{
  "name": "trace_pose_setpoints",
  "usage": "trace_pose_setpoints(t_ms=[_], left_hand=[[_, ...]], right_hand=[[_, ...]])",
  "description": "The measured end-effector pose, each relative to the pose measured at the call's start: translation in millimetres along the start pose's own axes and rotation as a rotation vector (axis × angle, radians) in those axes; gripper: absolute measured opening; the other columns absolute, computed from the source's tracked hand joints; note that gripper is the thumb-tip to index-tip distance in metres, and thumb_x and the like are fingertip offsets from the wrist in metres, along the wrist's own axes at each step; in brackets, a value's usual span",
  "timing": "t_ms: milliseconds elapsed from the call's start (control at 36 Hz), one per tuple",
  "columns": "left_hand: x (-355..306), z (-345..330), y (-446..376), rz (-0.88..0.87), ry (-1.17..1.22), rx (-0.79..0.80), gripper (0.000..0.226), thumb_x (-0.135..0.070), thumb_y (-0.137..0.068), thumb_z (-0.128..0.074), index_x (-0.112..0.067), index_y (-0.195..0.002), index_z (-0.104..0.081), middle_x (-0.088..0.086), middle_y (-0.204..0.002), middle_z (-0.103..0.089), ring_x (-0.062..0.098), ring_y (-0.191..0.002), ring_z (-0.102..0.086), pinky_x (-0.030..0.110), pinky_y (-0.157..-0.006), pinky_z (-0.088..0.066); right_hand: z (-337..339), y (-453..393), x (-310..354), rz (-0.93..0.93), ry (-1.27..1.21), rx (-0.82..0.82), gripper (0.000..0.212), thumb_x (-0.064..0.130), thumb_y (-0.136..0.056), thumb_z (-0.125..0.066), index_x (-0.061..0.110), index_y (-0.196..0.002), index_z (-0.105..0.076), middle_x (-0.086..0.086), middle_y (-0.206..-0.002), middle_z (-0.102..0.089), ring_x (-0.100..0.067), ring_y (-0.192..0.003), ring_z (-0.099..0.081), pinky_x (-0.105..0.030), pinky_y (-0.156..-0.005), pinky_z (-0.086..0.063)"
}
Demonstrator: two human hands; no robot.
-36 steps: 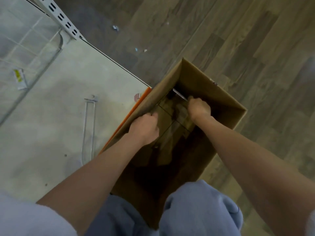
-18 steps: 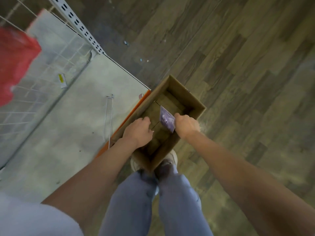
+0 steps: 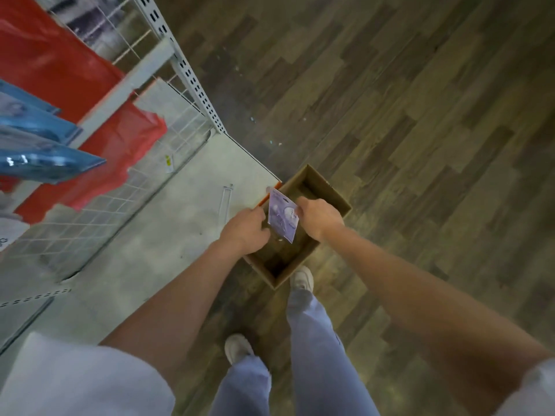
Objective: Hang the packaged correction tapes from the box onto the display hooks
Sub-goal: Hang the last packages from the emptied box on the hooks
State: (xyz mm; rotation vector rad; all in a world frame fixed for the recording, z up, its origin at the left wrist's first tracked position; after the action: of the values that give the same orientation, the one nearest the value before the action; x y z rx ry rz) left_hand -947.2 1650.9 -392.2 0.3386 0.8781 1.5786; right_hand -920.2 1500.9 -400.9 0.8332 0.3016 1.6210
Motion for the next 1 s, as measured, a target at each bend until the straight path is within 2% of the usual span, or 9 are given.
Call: trace_pose_setpoints(t_ms=[139,194,333,472,722,833,917,972,1000], left_hand=[[16,22,41,-0.025,-0.042,-0.020,0.036,-0.025,-0.098,-0.046,-0.008,-0.130,-0.047,0.013,-0.127,-0.052,0.027,-0.117,-0.050,0.032,-0.093,-0.042],[27,29,62,-0.015,-0.042,-0.045,0.036,-0.025,-0.098,-0.045,-0.007,-0.129,-0.048,0.015,-0.127,-0.053,0.029,-0.118,-0.050,0.033,-0.095,-0.040],[69,42,123,0.005,-0.025,-0.096,0.041,-0.029,-0.097,-0.049,-0.006,-0.131,-0.047,0.015,-0.131,-0.051,0.029,-0.120,-0.048,0.032,-0.096,-0.038],[113,56,176,0.096,0.003,-0.132,0.048,-0.032,-0.094,-0.053,-0.005,-0.133,-0.044,0.015,-0.135,-0.049,0.030,-0.122,-0.048,0.031,-0.094,-0.040],[153,78,255,0.122,0.335,-0.252,0.067,-0.042,-0.090,-0.061,-0.005,-0.140,-0.037,0.011,-0.142,-0.046,0.029,-0.127,-0.047,0.033,-0.099,-0.037],[180,82,263,0.026,0.386,-0.269,0.091,-0.072,-0.066,-0.062,-0.020,-0.139,-0.044,0.004,-0.139,-0.051,0.025,-0.121,-0.052,0.042,-0.102,-0.044],[174,96,294,-0.005,0.472,-0.258,0.087,-0.070,-0.070,-0.064,-0.016,-0.137,-0.046,0.001,-0.137,-0.050,0.022,-0.124,-0.048,0.036,-0.105,-0.039],[173,102,307,0.006,0.515,-0.259,0.067,-0.059,-0.079,-0.063,-0.008,-0.121,-0.052,0.005,-0.121,-0.057,0.021,-0.113,-0.053,0.029,-0.094,-0.041],[174,103,310,-0.010,0.541,-0.269,0.071,-0.062,-0.077,-0.063,-0.009,-0.124,-0.054,0.007,-0.120,-0.059,0.021,-0.110,-0.056,0.029,-0.091,-0.044]], right_hand=[[11,27,35,0.071,-0.042,-0.083,0.021,0.016,-0.102,-0.042,0.010,-0.118,-0.055,-0.009,-0.106,-0.067,-0.026,-0.091,-0.064,-0.028,-0.066,-0.042],[14,42,52,0.100,-0.071,-0.115,0.023,0.019,-0.103,-0.040,0.011,-0.118,-0.056,-0.008,-0.106,-0.067,-0.025,-0.091,-0.065,-0.029,-0.069,-0.048],[20,83,101,0.180,-0.068,-0.076,0.020,0.017,-0.103,-0.039,0.008,-0.110,-0.056,-0.010,-0.106,-0.065,-0.025,-0.090,-0.062,-0.028,-0.070,-0.044],[25,121,157,0.270,-0.080,-0.054,0.026,0.021,-0.102,-0.039,0.005,-0.101,-0.059,-0.012,-0.105,-0.064,-0.026,-0.098,-0.060,-0.037,-0.084,-0.049],[31,185,235,0.402,-0.222,-0.020,0.026,0.018,-0.103,-0.037,0.007,-0.085,-0.052,-0.009,-0.085,-0.063,-0.020,-0.075,-0.068,-0.019,-0.055,-0.049],[41,210,260,0.433,-0.214,-0.035,0.028,0.019,-0.103,-0.037,-0.001,-0.097,-0.056,-0.011,-0.088,-0.063,-0.024,-0.082,-0.069,-0.030,-0.068,-0.055],[50,222,274,0.420,-0.297,-0.040,0.025,0.017,-0.104,-0.035,0.003,-0.095,-0.054,-0.008,-0.082,-0.064,-0.015,-0.068,-0.067,-0.025,-0.061,-0.055],[53,229,280,0.405,-0.398,-0.047,0.027,0.016,-0.104,-0.034,0.009,-0.083,-0.051,-0.010,-0.076,-0.065,-0.007,-0.053,-0.065,-0.019,-0.052,-0.052],[55,232,283,0.404,-0.443,-0.054,0.028,0.016,-0.103,-0.034,0.012,-0.080,-0.050,-0.010,-0.075,-0.065,-0.005,-0.051,-0.064,-0.019,-0.051,-0.052]])
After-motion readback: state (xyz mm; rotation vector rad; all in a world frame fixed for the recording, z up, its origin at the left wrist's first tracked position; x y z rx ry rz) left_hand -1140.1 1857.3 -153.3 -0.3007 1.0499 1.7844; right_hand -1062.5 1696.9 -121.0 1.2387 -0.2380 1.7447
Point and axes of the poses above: each hand's wrist, its own y-axis away from the middle knuckle, its own z-axis out of the back of the hand, x = y × z, the point moved 2 cm from there along -y, towards the middle knuckle
